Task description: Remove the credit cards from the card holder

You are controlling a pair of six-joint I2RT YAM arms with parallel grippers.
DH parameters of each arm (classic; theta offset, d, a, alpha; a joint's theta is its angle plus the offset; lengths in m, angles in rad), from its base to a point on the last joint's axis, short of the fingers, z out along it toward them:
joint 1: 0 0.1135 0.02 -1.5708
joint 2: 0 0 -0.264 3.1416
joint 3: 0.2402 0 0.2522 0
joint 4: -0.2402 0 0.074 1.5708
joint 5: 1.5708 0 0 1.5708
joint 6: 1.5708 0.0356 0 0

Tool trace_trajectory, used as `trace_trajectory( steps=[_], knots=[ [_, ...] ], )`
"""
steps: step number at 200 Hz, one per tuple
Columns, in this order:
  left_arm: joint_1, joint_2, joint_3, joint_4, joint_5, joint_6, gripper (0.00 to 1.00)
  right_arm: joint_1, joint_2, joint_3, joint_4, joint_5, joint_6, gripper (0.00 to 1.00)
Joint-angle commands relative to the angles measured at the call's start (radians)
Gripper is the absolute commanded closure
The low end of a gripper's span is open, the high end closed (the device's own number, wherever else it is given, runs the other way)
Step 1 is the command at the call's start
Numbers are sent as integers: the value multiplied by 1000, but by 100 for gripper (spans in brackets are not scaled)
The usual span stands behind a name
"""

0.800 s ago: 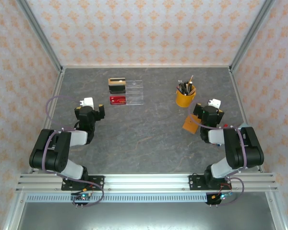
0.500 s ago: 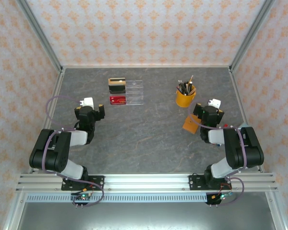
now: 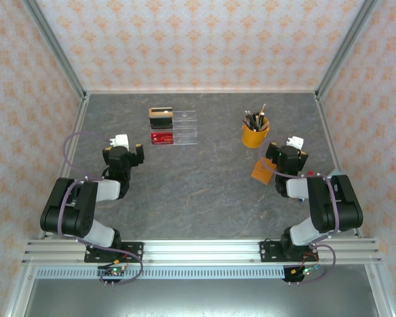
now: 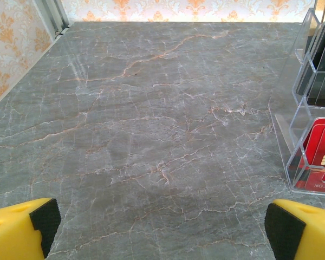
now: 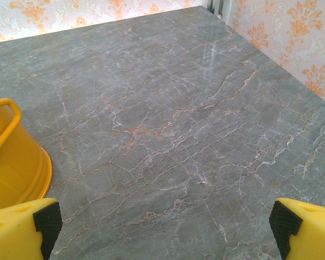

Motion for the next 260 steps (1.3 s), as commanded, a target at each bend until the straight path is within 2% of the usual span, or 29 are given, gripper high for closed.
trace_trajectory(
  steps=[1,31,54,91,115,134,152,175,200,225,238,260],
  knots=[
    [5,2,19,4,-6,0,0,-4,2,7,31,21,12,0],
    [6,2,18,8,-6,0,0,-4,0,3,38,17,11,0],
    [3,2,15,12,17,12,0,-4,0,4,33,-47,-18,0],
    [2,-9,-5,37,-24,-4,0,-4,-11,-10,55,9,6,0],
    [2,-108,-14,-25,-86,-28,0,-4,-107,-32,12,61,24,0],
    [2,-226,76,-312,-138,-58,0,-4,-237,4,-179,113,51,0],
    [2,-294,122,-436,-180,-129,0,-4,-353,41,-337,144,113,0],
    [2,-356,221,-637,-165,-236,0,-4,-482,108,-562,172,228,0],
    [2,-397,338,-878,-94,-333,0,-4,-559,224,-889,168,355,0],
    [0,-394,435,-1062,38,-404,0,-4,-533,338,-1169,112,445,0],
    [0,-381,468,-1121,130,-439,0,-4,-479,393,-1280,7,465,0],
    [-7,-362,466,-1114,271,-472,0,-4,-393,408,-1323,-182,502,1]
  ],
)
